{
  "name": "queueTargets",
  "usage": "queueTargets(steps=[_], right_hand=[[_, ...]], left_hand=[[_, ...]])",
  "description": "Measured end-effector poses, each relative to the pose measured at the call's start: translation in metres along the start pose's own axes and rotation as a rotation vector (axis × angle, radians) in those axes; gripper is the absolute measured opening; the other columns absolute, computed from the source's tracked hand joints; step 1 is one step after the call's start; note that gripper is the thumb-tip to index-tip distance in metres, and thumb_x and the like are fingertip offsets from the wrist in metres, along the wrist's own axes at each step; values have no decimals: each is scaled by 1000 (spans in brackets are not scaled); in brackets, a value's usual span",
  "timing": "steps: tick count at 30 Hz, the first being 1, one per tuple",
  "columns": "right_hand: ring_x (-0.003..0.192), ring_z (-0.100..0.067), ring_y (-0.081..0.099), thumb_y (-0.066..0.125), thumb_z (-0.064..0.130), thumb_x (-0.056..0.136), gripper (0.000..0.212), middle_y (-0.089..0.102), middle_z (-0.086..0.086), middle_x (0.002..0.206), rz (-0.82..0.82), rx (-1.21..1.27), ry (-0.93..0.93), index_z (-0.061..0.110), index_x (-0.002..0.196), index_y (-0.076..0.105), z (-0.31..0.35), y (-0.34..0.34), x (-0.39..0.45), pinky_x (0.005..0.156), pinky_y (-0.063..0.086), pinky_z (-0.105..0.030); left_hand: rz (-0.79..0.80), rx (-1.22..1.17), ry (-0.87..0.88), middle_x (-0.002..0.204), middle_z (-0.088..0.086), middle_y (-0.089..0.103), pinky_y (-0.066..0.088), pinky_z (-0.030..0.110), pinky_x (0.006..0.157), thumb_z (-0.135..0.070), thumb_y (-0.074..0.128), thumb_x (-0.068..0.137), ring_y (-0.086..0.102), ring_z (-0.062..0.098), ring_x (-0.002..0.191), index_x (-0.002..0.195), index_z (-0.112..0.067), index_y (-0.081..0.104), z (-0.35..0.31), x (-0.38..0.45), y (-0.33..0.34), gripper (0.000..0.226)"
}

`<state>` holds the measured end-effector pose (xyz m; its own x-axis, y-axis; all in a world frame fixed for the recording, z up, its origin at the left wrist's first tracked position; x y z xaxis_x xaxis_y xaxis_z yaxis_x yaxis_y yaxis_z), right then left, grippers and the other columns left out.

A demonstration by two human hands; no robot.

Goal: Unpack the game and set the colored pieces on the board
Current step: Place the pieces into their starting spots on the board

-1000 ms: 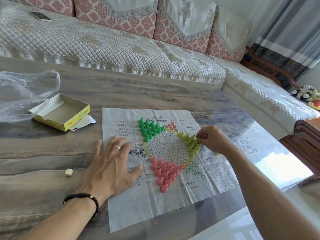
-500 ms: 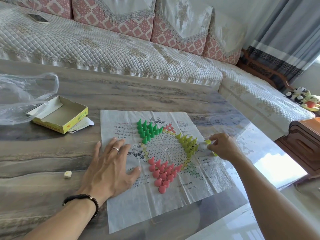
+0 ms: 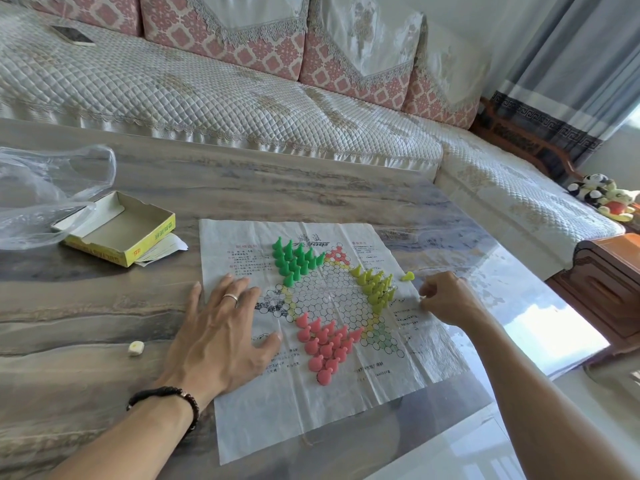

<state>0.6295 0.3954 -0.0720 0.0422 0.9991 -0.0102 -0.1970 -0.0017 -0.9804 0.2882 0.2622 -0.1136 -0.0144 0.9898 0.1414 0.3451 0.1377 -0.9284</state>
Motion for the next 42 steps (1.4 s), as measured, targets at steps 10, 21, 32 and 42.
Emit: queueTargets(steps=[10,21,32,42], right_hand=[[71,-16,65,70,8,80,18,68,5,69,-138,238,-82,23,68,68,10,-29,2,70,53,-31],[74,-9,68,75,10,79,12,70,6,75,-151,353,-128,21,79,71,20,-5,-4,74,56,-26],[68,-1,68,75,6,78,14,71,8,72,-126,399,-151,19,82,72,27,10,-2,70,55,-19],[63,2,68,73,6,80,15,71,9,71,-127,414,-153,20,81,71,28,10,-1,67,56,-19]], left_hand=[[-12,-3,4,157,-1,25,3,49,119,-70,27,76,7,15,148,145,-23,33,0,1,0,84],[2,20,-5,158,-2,21,1,48,119,-71,24,78,3,14,148,146,-25,29,0,0,1,82],[14,16,-7,160,-2,17,0,48,120,-70,25,79,0,13,148,147,-25,25,0,0,1,82],[19,16,-4,159,-3,18,1,49,119,-68,27,80,0,13,148,147,-25,24,0,0,0,81]])
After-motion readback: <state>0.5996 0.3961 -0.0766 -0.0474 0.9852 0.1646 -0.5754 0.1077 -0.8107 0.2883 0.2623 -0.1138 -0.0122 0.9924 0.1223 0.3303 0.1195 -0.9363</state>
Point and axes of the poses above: each hand's wrist, its own x-axis towards the middle knuckle, its own y-axis out of the palm, z = x × y, the point moved 10 cm from there along x, towards the middle knuckle
